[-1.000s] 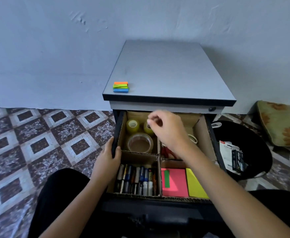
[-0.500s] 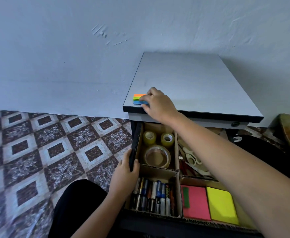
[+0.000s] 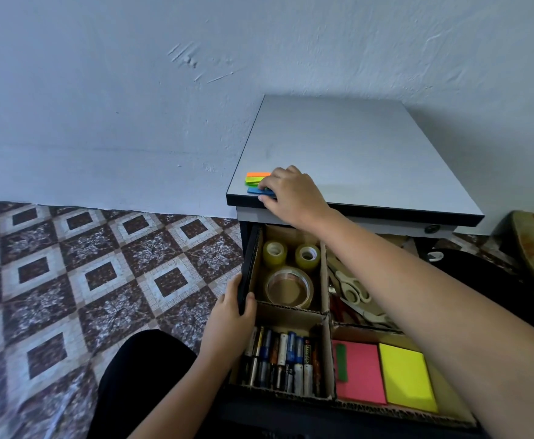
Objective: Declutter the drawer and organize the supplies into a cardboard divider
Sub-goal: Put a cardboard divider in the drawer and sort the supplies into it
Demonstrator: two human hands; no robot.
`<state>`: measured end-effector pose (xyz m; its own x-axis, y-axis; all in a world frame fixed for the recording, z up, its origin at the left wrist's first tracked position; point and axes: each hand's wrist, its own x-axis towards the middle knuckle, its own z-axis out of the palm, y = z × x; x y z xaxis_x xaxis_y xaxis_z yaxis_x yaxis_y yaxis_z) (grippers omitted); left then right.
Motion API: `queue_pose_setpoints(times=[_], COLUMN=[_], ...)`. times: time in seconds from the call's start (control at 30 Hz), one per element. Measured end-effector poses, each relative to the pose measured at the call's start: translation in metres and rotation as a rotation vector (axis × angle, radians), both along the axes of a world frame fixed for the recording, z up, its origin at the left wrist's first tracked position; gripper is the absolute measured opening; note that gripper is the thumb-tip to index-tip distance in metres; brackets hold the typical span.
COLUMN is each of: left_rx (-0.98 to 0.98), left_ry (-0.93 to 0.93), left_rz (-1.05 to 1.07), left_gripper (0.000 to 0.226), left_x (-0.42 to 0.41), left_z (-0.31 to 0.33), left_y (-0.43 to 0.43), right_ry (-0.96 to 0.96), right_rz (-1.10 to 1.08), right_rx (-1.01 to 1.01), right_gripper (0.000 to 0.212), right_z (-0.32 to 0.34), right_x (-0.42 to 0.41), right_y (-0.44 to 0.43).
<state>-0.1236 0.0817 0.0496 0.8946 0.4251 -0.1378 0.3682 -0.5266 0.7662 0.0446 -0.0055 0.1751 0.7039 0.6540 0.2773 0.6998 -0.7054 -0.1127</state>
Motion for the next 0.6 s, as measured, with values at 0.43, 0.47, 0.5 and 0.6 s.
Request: queue_pose_setpoints(times=[0.43, 0.47, 0.5, 0.6], left_rx=[-0.008, -0.007, -0.005, -0.005], left_ry=[0.012, 0.013, 0.01, 0.006], left_rz=[0.001, 0.0, 0.0, 0.002], left_gripper=[0.05, 0.05, 0.049, 0.049], left_x=[0.0, 0.0, 0.0, 0.0], left_z=[-0.001, -0.002, -0.002, -0.002], left_y=[0.0, 0.0, 0.001, 0.001], right_ry=[-0.104, -0.113, -0.124, -0.172], right_rz=[-0.016, -0.017, -0.017, -0.014], right_rx=[0.004, 0.012, 0.021, 0.055], right_gripper=[0.03, 0.03, 0.029, 0.029], right_z=[-0.008, -0.008, -0.009, -0.011], right_x=[-0.004, -0.005, -0.006, -0.007], right_y=[0.0, 0.0, -0.001, -0.001])
